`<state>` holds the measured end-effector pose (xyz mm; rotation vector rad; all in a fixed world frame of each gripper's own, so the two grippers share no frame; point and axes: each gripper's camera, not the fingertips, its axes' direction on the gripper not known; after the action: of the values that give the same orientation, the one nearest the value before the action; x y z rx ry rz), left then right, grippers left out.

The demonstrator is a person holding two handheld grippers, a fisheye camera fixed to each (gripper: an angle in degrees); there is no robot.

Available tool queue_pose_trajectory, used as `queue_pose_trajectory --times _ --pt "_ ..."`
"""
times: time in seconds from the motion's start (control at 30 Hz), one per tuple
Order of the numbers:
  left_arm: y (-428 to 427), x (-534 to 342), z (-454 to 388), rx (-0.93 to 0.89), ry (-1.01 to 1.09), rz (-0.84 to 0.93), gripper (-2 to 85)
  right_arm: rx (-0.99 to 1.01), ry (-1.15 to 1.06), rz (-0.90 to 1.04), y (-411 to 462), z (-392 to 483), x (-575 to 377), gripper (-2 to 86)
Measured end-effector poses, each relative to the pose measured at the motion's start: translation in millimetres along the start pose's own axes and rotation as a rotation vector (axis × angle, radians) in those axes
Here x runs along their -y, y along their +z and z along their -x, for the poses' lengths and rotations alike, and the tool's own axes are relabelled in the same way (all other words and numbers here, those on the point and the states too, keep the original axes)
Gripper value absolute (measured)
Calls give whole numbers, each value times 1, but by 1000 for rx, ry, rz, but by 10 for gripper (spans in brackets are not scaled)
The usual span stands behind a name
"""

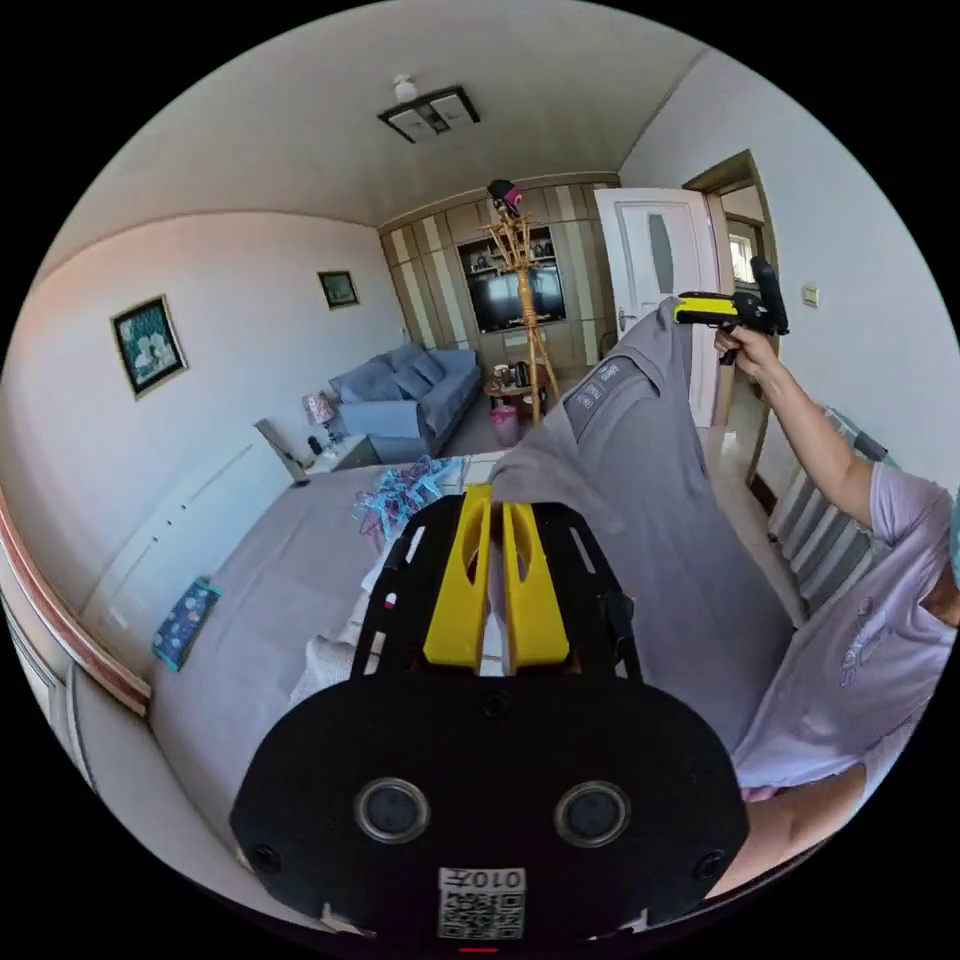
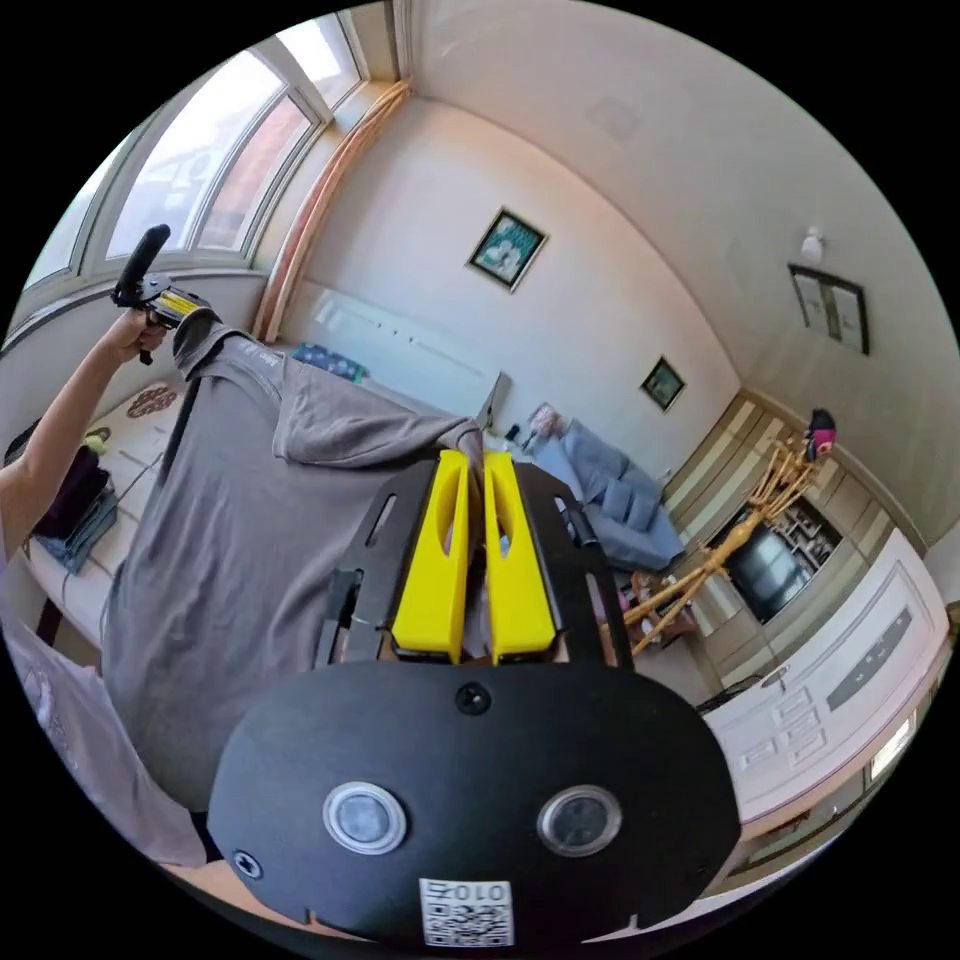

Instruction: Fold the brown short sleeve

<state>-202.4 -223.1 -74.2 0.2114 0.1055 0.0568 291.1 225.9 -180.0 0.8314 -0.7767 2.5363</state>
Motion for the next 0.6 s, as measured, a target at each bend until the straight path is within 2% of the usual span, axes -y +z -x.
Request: queue_pose_trajectory --times 0.07,0.17,0.23,0.33,0.47,0.6 --pt "-29 25 3 114 37 -70 -4 -125 13 -175 -37 -7 34 41" --pt "-90 34 -17 279 162 -236 -4 -200 29 -344 -77 -12 48 41" --pt "-116 6 -42 386 286 -320 -4 -168 22 -401 -88 -14 41 40" --pt "-113 -53 -57 387 307 -337 -4 -18 29 -412 -68 -11 13 40" --pt "-56 -146 -70 368 295 -202 -4 144 -9 -281 24 21 -37 39" --pt "61 -279 -83 291 158 115 -4 353 -15 -70 142 60 -94 38"
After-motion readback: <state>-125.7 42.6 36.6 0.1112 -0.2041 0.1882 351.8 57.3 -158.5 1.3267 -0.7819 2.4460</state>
